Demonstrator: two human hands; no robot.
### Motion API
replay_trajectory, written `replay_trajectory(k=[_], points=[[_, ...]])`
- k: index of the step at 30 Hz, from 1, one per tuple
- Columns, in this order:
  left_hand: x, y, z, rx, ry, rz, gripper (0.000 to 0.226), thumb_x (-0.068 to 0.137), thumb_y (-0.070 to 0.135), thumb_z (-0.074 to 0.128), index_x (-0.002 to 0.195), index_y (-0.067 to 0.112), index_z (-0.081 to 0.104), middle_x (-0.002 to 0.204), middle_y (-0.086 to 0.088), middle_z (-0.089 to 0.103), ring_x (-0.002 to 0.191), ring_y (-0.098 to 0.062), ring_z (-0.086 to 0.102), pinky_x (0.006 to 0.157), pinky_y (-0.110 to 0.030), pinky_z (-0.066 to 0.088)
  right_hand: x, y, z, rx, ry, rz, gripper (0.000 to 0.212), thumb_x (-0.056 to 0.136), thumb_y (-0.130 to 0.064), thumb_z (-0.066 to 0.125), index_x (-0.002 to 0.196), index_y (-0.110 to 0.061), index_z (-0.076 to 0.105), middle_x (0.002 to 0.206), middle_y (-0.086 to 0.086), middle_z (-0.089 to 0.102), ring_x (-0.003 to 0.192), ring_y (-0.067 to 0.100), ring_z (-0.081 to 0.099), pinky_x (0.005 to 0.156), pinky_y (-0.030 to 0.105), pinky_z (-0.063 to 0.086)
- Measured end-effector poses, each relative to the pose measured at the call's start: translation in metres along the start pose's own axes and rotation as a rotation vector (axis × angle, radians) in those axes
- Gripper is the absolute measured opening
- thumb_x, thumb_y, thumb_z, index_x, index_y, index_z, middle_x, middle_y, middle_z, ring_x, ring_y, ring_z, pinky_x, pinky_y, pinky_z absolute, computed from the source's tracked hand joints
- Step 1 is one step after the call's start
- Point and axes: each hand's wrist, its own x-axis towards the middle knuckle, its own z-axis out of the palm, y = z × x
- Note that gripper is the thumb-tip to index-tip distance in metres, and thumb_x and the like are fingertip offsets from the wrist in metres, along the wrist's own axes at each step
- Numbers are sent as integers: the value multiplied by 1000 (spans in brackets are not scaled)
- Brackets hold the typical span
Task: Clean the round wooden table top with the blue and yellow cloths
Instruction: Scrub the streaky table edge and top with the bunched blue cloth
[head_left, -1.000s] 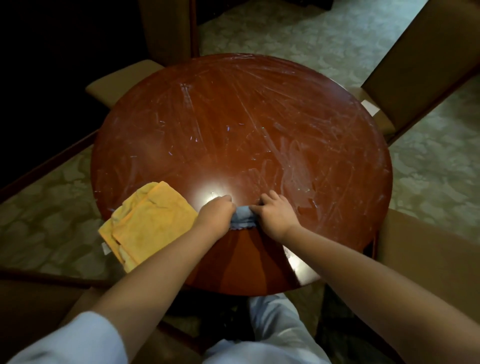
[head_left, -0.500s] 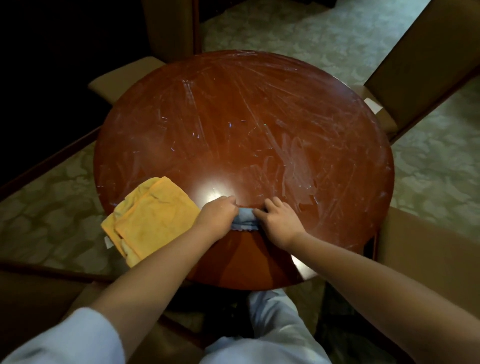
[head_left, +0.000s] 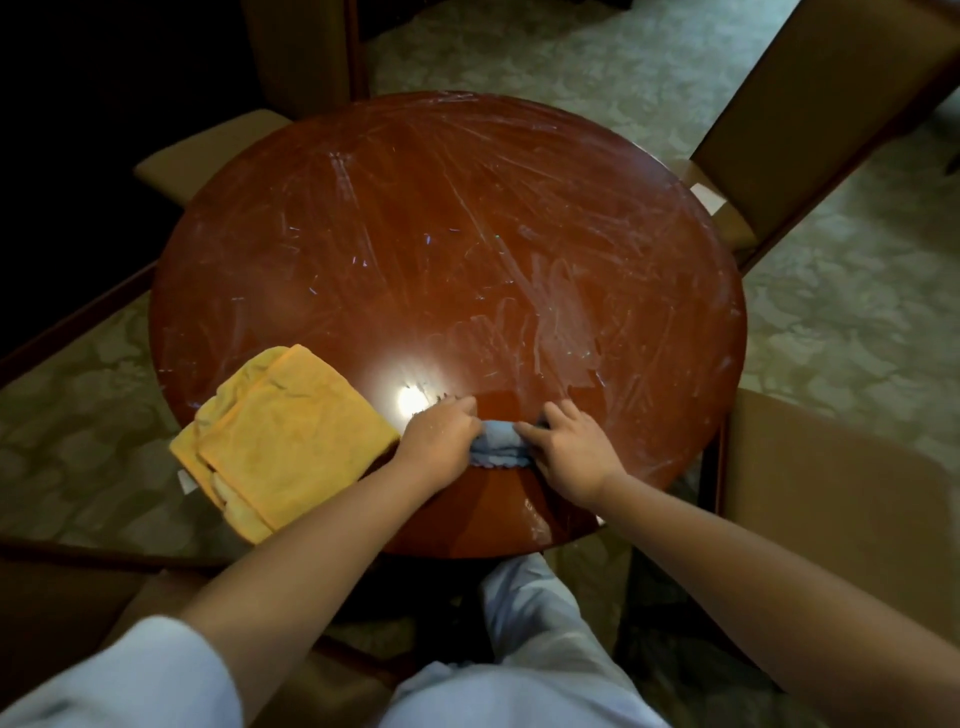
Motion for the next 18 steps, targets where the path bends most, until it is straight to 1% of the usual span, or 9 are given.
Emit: replay_trajectory(k=[3, 6, 8, 10, 11, 12, 14, 16, 18], points=[[-18, 16, 5, -30, -29, 105, 20, 89, 12, 54, 104, 13, 66, 100, -4, 50, 96, -23, 48, 65, -34, 42, -39, 0, 9, 30, 25, -51, 37, 76, -24, 69, 113, -20, 67, 85, 4, 52, 78, 25, 49, 58, 34, 41], [-16, 24, 5, 25, -37, 145, 12, 89, 11, 54, 98, 9, 61, 94, -4, 45, 91, -22, 46, 61, -33, 40, -41, 12, 7, -25, 38, -93, 38, 75, -24, 67, 113, -21, 67, 84, 4, 53, 76, 25, 52, 58, 33, 41], [-2, 26, -1, 45, -7, 102, 10, 89, 13, 57, 97, 8, 61, 88, -2, 39, 85, -19, 44, 60, -31, 38, -20, 17, -4, -65, 11, -34, 41, 80, -21, 67, 120, -21, 64, 91, 8, 54, 86, 31, 53, 64, 36, 41], [11, 27, -6, 37, 17, 32, 11, 88, 12, 59, 98, 8, 64, 92, -3, 45, 89, -21, 48, 63, -32, 39, -4, 19, -10, -82, -30, 53, 44, 90, -22, 56, 134, -22, 53, 108, 11, 52, 103, 34, 47, 77, 39, 37], [14, 29, -6, 26, 10, 18, 12, 88, 11, 59, 98, 8, 65, 96, -5, 48, 92, -23, 49, 65, -33, 40, -2, 18, -10, -84, -50, 89, 45, 93, -22, 52, 138, -23, 48, 112, 11, 49, 108, 33, 43, 80, 38, 35], [15, 31, -6, 12, 2, 26, 12, 88, 10, 59, 99, 9, 65, 98, -5, 48, 94, -23, 49, 66, -33, 40, -6, 17, -10, -55, -48, 111, 44, 93, -22, 50, 137, -23, 48, 112, 10, 49, 108, 33, 42, 80, 38, 35], [4, 34, -2, -8, -4, 83, 15, 90, 12, 57, 102, 11, 66, 99, -4, 49, 93, -21, 48, 66, -31, 40, -30, 10, -6, 7, -19, 109, 41, 88, -21, 57, 129, -20, 57, 104, 9, 51, 98, 31, 46, 74, 39, 39], [-13, 39, 8, -49, 2, 161, 19, 92, 16, 56, 106, 13, 66, 101, -2, 51, 94, -19, 48, 66, -30, 42, -63, 4, 6, 93, 32, 74, 40, 77, -19, 69, 117, -18, 65, 93, 7, 54, 85, 29, 51, 63, 39, 45], [-24, 44, 14, -71, -6, 210, 21, 92, 15, 55, 109, 13, 67, 102, -2, 53, 96, -19, 48, 69, -33, 46, -83, 5, 14, 100, 58, 26, 44, 71, -18, 75, 114, -19, 67, 90, 5, 55, 80, 26, 53, 59, 36, 46]])
